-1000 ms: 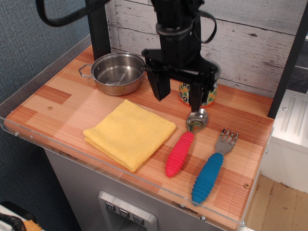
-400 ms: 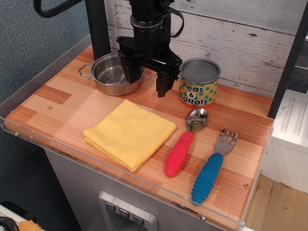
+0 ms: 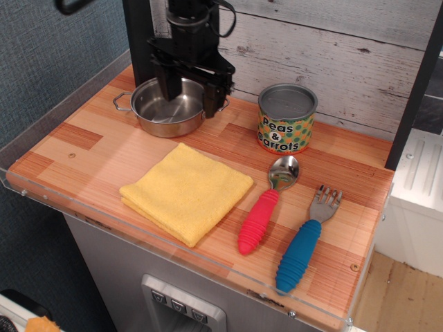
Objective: Move the pan and place it on the yellow napkin
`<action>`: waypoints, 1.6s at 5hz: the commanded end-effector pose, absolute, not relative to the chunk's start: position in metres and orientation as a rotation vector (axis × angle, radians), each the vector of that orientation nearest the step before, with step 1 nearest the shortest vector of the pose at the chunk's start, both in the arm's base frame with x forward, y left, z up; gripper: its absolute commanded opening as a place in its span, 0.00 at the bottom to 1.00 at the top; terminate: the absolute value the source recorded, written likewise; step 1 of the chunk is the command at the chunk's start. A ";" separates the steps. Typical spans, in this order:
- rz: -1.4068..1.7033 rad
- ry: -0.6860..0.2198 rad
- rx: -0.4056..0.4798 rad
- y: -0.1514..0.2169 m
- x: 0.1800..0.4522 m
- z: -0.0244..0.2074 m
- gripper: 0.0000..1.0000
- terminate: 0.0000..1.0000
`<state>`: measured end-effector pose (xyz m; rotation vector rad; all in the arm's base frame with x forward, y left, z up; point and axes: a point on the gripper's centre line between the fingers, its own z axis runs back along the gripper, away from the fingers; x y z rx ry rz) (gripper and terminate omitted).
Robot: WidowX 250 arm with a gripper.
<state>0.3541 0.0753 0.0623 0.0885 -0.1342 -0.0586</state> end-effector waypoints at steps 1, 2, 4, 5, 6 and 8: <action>-0.091 -0.175 0.108 0.095 0.368 0.060 1.00 0.00; -0.122 -0.157 0.105 0.096 0.368 0.052 1.00 0.00; -0.195 -0.109 0.095 0.099 0.370 0.038 1.00 0.00; -0.194 -0.097 0.105 0.099 0.372 0.034 1.00 0.00; -0.202 -0.102 0.112 0.098 0.372 0.034 0.00 0.00; -0.201 -0.108 0.114 0.099 0.370 0.039 0.00 0.00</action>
